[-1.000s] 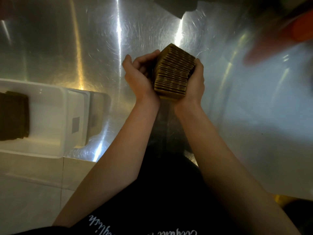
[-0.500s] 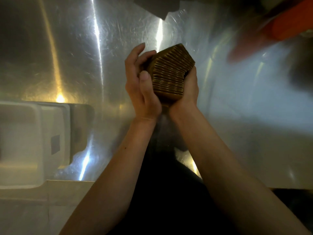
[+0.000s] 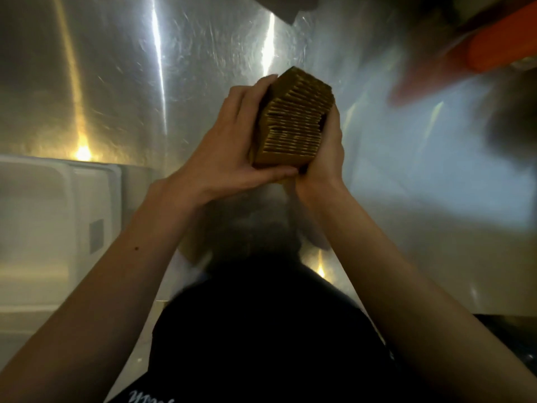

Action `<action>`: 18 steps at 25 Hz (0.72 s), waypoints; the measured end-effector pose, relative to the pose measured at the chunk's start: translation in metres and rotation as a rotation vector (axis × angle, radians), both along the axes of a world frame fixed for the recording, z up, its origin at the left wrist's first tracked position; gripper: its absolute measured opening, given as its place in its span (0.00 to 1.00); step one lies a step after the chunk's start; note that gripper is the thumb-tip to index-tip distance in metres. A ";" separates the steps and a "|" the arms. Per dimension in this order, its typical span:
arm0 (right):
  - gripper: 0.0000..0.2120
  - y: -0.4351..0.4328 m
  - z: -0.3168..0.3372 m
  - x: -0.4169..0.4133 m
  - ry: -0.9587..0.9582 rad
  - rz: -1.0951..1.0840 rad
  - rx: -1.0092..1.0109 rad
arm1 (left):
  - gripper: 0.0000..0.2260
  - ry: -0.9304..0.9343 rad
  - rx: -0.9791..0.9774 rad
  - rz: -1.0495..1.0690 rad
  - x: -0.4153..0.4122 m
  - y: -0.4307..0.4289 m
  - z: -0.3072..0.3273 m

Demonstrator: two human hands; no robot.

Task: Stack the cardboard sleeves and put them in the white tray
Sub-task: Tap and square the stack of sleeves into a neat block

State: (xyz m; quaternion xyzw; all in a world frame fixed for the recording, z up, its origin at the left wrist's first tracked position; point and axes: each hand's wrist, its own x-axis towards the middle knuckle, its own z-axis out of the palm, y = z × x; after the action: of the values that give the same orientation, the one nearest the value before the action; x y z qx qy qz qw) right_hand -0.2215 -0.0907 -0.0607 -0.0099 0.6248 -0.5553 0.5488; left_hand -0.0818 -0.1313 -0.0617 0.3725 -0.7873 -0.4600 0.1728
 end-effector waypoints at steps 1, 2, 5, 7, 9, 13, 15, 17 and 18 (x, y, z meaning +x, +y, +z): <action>0.19 0.004 0.001 -0.001 0.037 0.072 -0.032 | 0.48 -0.004 0.021 -0.002 0.004 0.000 0.004; 0.20 0.008 0.003 -0.005 0.059 0.159 -0.086 | 0.46 -0.004 0.040 0.003 0.006 0.001 0.007; 0.20 0.018 0.009 -0.029 0.077 0.490 -0.288 | 0.46 0.031 0.100 0.034 0.007 0.006 0.010; 0.28 0.024 0.013 -0.048 0.222 0.794 -0.366 | 0.46 0.051 0.142 0.069 0.008 0.013 0.010; 0.42 0.026 0.015 -0.061 0.434 1.039 -0.393 | 0.45 0.055 0.155 0.097 0.008 0.019 0.011; 0.47 0.022 0.017 -0.069 0.636 1.131 -0.423 | 0.48 0.018 0.135 0.050 0.010 0.020 0.016; 0.46 0.025 0.018 -0.067 0.648 1.153 -0.443 | 0.49 0.001 0.114 -0.018 0.012 0.019 0.021; 0.47 0.030 0.016 -0.060 0.633 1.166 -0.472 | 0.50 -0.048 0.092 -0.057 0.014 0.022 0.024; 0.48 0.035 0.015 -0.056 0.628 1.165 -0.484 | 0.51 -0.086 0.106 -0.058 0.013 0.026 0.023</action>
State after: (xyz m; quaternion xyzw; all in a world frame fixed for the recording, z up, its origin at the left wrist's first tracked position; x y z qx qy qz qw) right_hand -0.2777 -0.0561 -0.0457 -0.6245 0.5054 -0.2654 0.5331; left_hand -0.0686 -0.1053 -0.0382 0.3777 -0.7789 -0.4893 0.1057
